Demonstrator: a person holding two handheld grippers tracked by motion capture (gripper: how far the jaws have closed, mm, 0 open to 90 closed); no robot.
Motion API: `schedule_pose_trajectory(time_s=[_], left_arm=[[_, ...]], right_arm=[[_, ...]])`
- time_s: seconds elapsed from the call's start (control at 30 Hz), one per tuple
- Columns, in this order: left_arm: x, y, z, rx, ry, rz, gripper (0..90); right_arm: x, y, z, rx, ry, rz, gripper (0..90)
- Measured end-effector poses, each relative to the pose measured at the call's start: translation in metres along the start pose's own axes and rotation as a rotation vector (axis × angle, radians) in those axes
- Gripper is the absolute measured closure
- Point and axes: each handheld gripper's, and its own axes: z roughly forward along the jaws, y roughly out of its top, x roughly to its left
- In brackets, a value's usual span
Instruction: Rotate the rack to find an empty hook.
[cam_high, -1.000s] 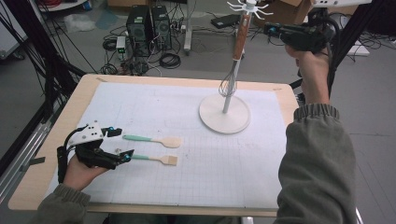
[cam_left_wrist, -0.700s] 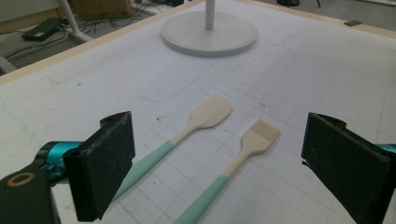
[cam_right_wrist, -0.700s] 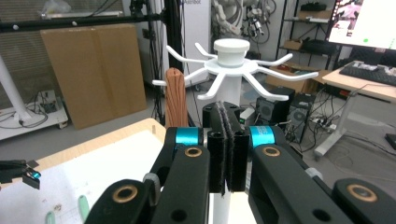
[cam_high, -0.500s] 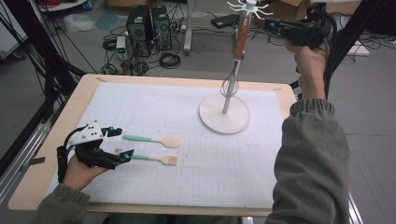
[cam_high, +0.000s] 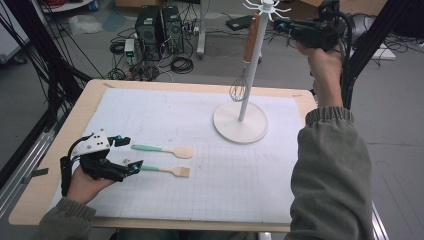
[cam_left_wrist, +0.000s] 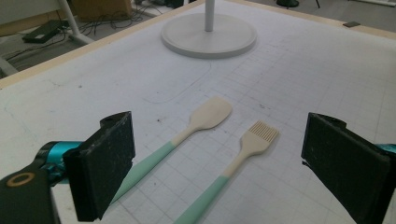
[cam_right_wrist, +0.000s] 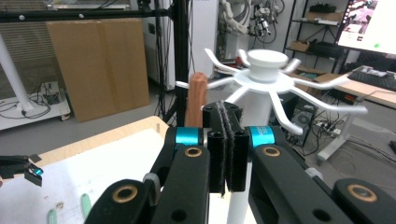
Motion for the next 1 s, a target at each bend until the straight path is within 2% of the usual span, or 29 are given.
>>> schedule_pose_trajectory(time_s=[0.33,0.67,0.9,1.0], left_arm=[[0.0,0.002,-0.003,-0.007,0.001,0.002,10.2],[-0.002,0.003,-0.003,-0.01,-0.001,0.005,10.2],[-0.001,0.003,-0.004,-0.011,0.001,0.006,10.2],[-0.001,0.003,-0.005,-0.012,0.002,0.005,10.2]], right_arm=[[0.015,0.007,0.008,0.019,-0.014,-0.027,89.5],[0.023,0.008,0.02,0.039,-0.032,-0.038,89.5],[0.026,0.008,0.023,0.043,-0.031,-0.043,89.4],[0.028,0.006,0.02,0.025,-0.027,-0.035,89.3]])
